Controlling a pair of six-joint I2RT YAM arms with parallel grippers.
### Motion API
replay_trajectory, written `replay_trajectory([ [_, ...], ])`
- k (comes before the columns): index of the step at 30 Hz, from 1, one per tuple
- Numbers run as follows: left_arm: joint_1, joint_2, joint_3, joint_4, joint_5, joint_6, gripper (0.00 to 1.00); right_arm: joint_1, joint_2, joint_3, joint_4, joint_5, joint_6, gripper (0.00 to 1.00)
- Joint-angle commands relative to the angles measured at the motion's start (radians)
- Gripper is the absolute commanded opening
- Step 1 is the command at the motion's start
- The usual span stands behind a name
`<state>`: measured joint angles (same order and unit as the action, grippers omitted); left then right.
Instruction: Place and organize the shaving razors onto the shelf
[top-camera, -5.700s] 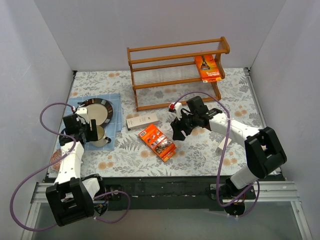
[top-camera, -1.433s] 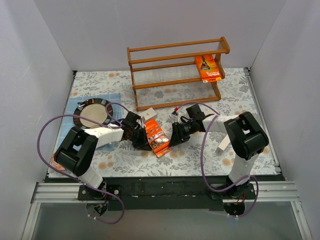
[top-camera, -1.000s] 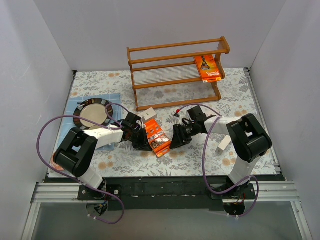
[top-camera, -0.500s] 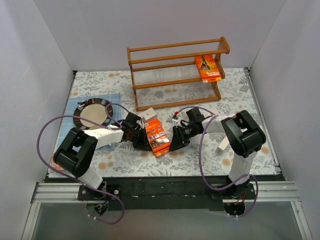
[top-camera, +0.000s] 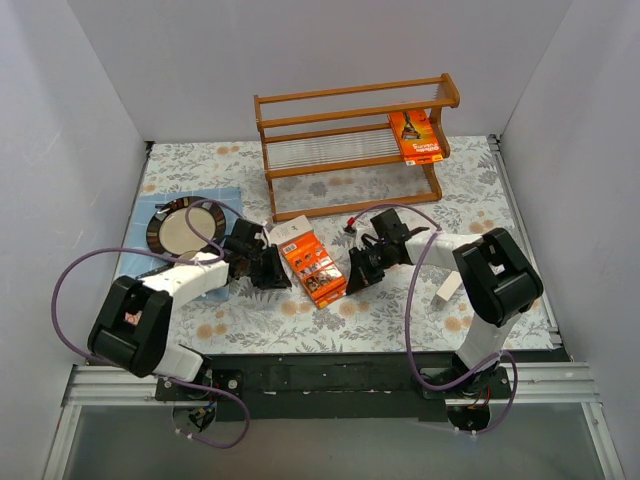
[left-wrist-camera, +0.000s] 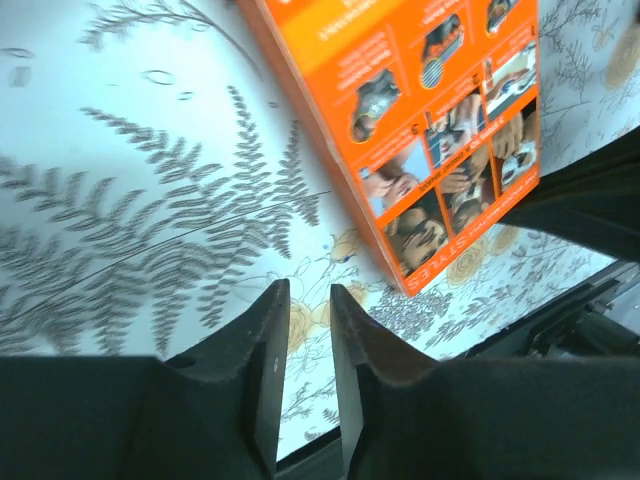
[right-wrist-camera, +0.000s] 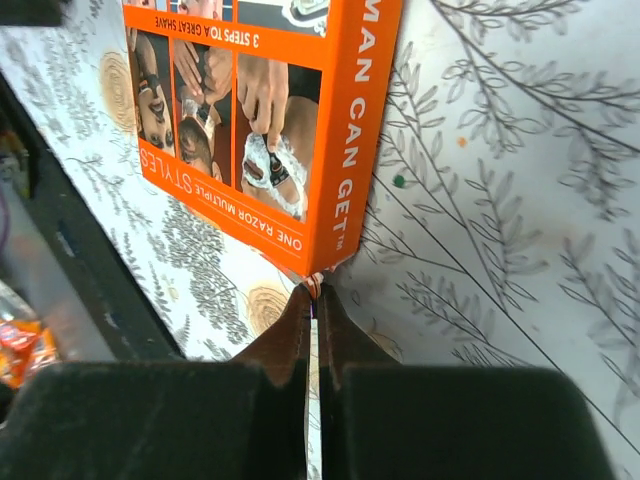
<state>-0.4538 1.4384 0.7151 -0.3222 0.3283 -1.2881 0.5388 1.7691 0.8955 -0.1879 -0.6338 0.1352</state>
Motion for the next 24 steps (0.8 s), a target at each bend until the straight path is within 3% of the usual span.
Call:
replay_trajectory([
  [1, 0.056, -0.099, -0.035, -0.02, 0.012, 0.03, 0.34, -0.011, -0.077, -0.004, -0.039, 0.187, -0.115, 0.01],
  [3, 0.081, -0.121, -0.055, -0.003, 0.038, 0.021, 0.48, -0.011, -0.1, 0.006, -0.068, 0.203, -0.132, 0.01],
  [6, 0.093, -0.162, -0.065, 0.055, 0.152, 0.012, 0.57, -0.016, -0.148, 0.049, -0.117, 0.235, -0.201, 0.01],
  [11, 0.092, -0.15, -0.052, 0.167, 0.302, -0.072, 0.63, -0.01, -0.233, 0.126, -0.22, 0.392, -0.287, 0.01],
  [17, 0.089, -0.064, 0.056, 0.235, 0.345, -0.209, 0.68, 0.032, -0.321, 0.16, -0.266, 0.659, -0.382, 0.01],
  [24, 0.047, 0.074, 0.194, 0.279, 0.335, -0.342, 0.77, 0.244, -0.396, 0.096, -0.233, 0.779, -0.424, 0.01],
])
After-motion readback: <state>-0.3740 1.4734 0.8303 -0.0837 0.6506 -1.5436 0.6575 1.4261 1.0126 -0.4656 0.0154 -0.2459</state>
